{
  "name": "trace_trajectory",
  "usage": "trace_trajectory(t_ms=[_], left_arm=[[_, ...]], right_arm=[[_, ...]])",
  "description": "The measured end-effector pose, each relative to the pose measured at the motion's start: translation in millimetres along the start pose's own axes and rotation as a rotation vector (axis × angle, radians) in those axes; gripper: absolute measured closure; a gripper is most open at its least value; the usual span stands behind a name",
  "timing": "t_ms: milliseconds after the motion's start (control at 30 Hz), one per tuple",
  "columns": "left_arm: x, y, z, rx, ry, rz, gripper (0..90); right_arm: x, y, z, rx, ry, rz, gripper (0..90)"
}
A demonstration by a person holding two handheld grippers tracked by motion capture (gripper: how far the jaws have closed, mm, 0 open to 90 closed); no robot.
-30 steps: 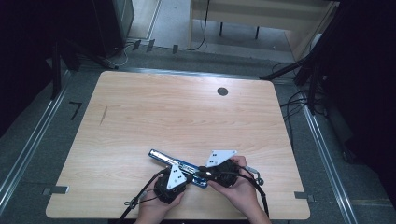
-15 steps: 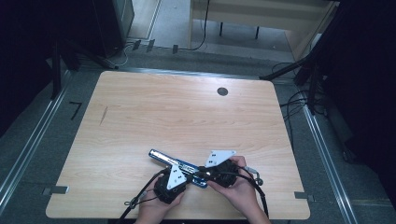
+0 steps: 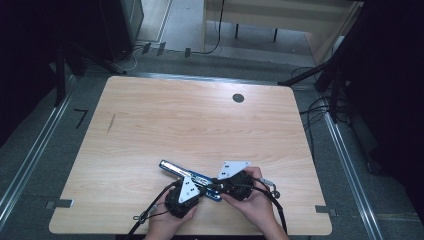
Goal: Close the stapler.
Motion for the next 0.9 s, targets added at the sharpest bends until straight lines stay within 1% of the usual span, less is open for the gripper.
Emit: trace_trajectory(t_ms=[267, 433, 533, 567, 600, 633, 800, 867, 900], left_arm=[[0.0, 0.0, 0.0, 0.000, -0.001, 0.001, 90.0], [0.0, 0.0, 0.0, 0.000, -0.001, 0.000, 90.0], [-0.1, -0.1, 0.0, -0.001, 0.000, 0.001, 90.0], [0.0, 0.0, 0.0, 0.001, -0.001, 0.000, 90.0], [-0.1, 0.0, 0.0, 0.000, -0.001, 0.001, 90.0], [0.0, 0.0, 0.0, 0.000, -0.001, 0.000, 90.0], [-0.1, -0.1, 0.0, -0.001, 0.000, 0.001, 90.0], [0.0, 0.0, 0.0, 0.000, 0.000, 0.000, 90.0], [0.1, 0.0, 0.1, 0.001, -0.001, 0.001, 90.0]], right_arm=[[0.0, -0.8, -0.3, -0.002, 0.005, 0.000, 79.7], [0.7, -0.4, -1.1, -0.006, -0.001, -0.004, 78.9], [0.9, -0.2, -2.1, -0.011, 0.002, -0.008, 75.8], [1.5, -0.3, -1.8, -0.008, 0.000, -0.013, 74.0], [2.1, -0.6, -1.2, -0.001, 0.002, -0.017, 74.2], [1.8, -1.1, -0.2, 0.009, 0.016, -0.013, 75.3], [1.6, -3.2, 3.2, 0.036, 0.031, -0.002, 77.9], [0.7, -2.7, 4.0, 0.041, 0.041, 0.000, 77.7], [0.3, -1.8, 3.4, 0.037, 0.039, 0.002, 77.1]])
Point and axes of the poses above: each handheld gripper's, and its own axes: y roughly forward along the jaws, z roughly out of its top, x roughly to its right, the point moved 10 cm from there along y, roughly forward along the jaws, and after that the axes turned 10 degrees about x, right-handed, at the moved point
